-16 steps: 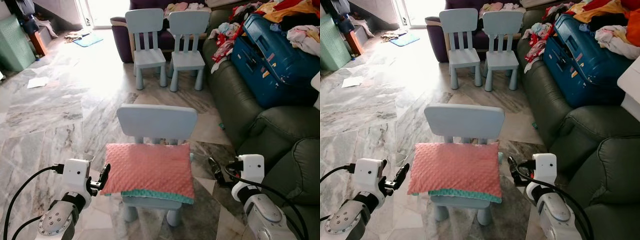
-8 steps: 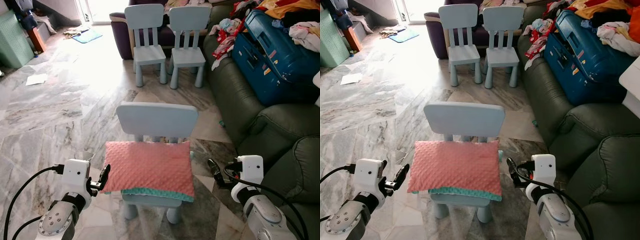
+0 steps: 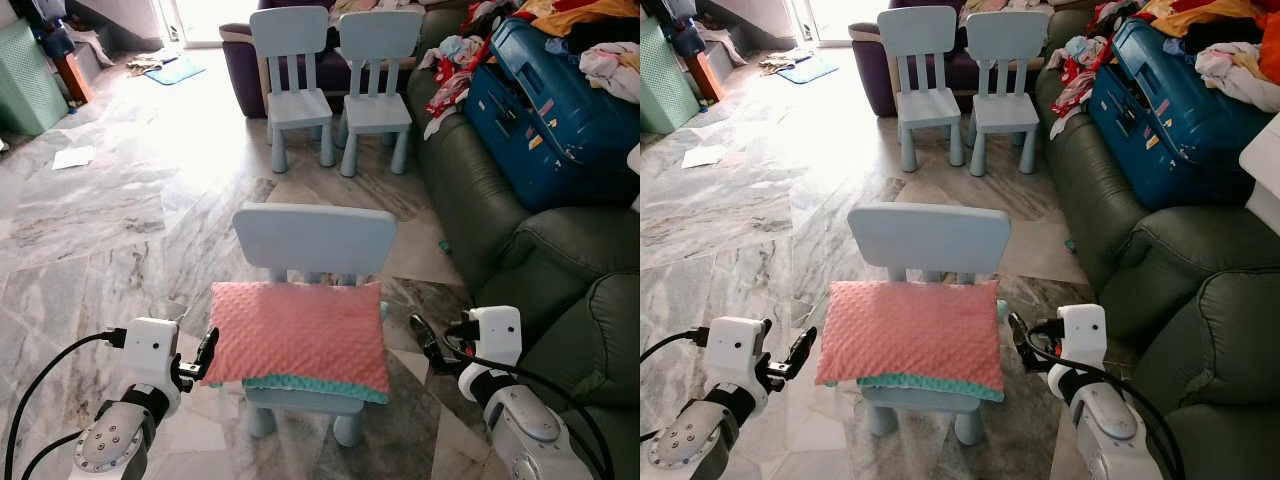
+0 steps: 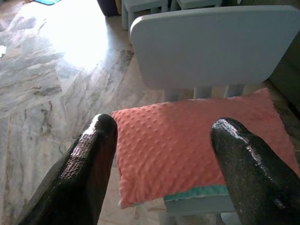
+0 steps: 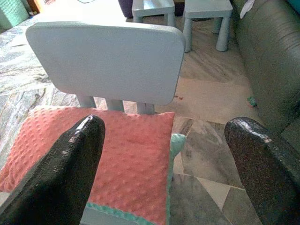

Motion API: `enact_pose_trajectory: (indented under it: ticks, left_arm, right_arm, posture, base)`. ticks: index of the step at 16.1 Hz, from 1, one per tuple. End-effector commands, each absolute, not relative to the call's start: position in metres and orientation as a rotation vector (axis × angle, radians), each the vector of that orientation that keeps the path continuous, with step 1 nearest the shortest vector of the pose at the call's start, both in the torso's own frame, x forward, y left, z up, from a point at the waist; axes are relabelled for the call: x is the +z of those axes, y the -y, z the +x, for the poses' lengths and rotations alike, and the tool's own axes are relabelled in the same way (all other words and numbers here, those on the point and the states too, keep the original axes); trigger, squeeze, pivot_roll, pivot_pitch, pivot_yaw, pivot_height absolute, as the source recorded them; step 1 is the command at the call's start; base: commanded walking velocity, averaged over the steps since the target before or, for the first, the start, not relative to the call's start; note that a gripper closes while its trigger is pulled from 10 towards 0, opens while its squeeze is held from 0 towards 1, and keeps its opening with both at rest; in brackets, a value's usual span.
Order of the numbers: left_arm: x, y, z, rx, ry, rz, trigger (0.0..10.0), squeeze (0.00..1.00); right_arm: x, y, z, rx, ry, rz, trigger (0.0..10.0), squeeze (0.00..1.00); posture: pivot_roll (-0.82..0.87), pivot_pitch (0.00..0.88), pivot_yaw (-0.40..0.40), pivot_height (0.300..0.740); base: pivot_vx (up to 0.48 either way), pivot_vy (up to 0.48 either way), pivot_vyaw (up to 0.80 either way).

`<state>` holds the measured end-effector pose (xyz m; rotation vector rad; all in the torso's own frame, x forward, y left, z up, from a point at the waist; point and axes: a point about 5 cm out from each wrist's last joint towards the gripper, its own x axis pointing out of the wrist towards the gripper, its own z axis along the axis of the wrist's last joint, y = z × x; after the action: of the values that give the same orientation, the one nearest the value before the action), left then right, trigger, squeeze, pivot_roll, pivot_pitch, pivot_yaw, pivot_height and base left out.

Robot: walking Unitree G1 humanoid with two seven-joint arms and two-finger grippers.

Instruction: Move the pillow to the sofa

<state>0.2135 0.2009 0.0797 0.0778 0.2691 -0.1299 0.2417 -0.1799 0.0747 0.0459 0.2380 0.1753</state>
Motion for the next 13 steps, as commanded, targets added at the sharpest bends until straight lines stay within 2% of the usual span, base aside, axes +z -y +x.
enact_pose_trajectory:
  ticks: [1,13]
  left_arm:
    - [0.0760,-0.2076,0.2107,-0.109,-0.288,0.099,10.0,0.00]
    - [0.0763,-0.2088,0.2090,-0.107,-0.291,0.103,10.0,0.00]
  right_arm:
    - [0.0740,0.1784,0.2421,0.186,-0.239,0.045,10.0,0.00]
    - [0.0728,0.1763,0.2431,0.192,-0.242,0.044,10.0,0.00]
  posture:
    - [-0.02,0.115,-0.016,0.732]
    - [-0.02,0.127,-0.018,0.580]
  base:
    - [0.000,0.000,0.00]
    - [0.000,0.000,0.00]
